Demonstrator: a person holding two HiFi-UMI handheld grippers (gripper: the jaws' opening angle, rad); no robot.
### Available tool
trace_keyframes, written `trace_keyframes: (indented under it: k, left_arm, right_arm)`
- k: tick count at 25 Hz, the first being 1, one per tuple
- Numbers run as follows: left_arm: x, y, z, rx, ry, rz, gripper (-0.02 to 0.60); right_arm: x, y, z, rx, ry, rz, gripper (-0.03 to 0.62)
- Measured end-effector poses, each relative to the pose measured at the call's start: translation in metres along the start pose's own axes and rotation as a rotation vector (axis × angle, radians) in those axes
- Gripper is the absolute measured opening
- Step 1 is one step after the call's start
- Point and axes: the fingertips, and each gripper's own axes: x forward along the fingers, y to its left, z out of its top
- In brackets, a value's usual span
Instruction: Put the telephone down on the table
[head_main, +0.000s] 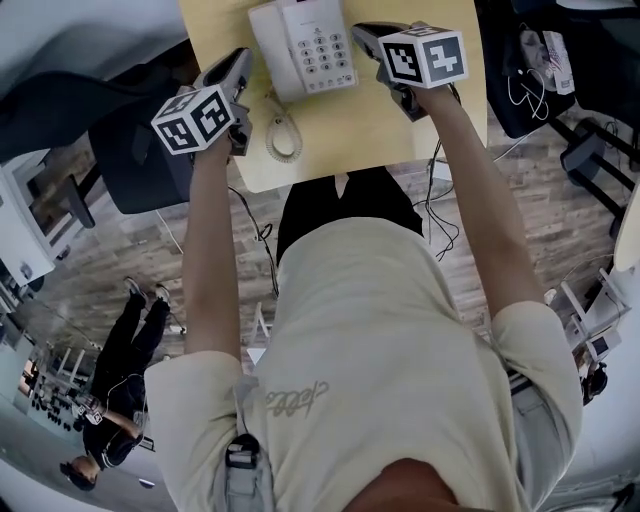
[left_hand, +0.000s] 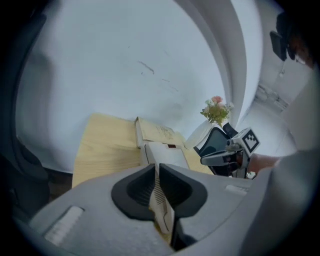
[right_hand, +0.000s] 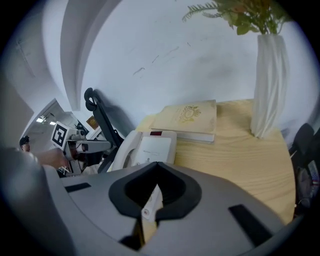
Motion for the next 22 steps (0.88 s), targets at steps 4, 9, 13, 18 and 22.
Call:
trace_keyframes:
  k: [4, 9, 13, 18, 22]
  left_arm:
    - [-0.024, -0.037, -0.007, 0.084, -0.003, -0.073, 0.017]
    - [-0.043, -0.082, -0.009, 0.197, -0.010, -0.077, 0.017]
    - [-0.062, -0.113, -0.015, 0.257, -0.019, -0.090, 0.017]
    - [-0.093, -0.154, 0.004, 0.212, -0.125, -0.148, 0.017]
    - [-0.118, -0.178, 0.008, 0.251, -0.154, -0.157, 0.017]
  right_arm:
    - [-0.025, 0.009, -0.019, -0.050, 0.022, -0.013, 0.003]
    - [-0.059, 0.042, -0.024, -0.139, -0.006, 0.010, 0.003]
    - [-0.085, 0.072, -0.023, -0.135, -0.072, 0.043, 0.002]
    - [-0.116, 0.100, -0.024, -0.162, -0.136, 0.061, 0.002]
    - [-0.146, 0.120, -0.027, -0.184, -0.178, 0.069, 0.002]
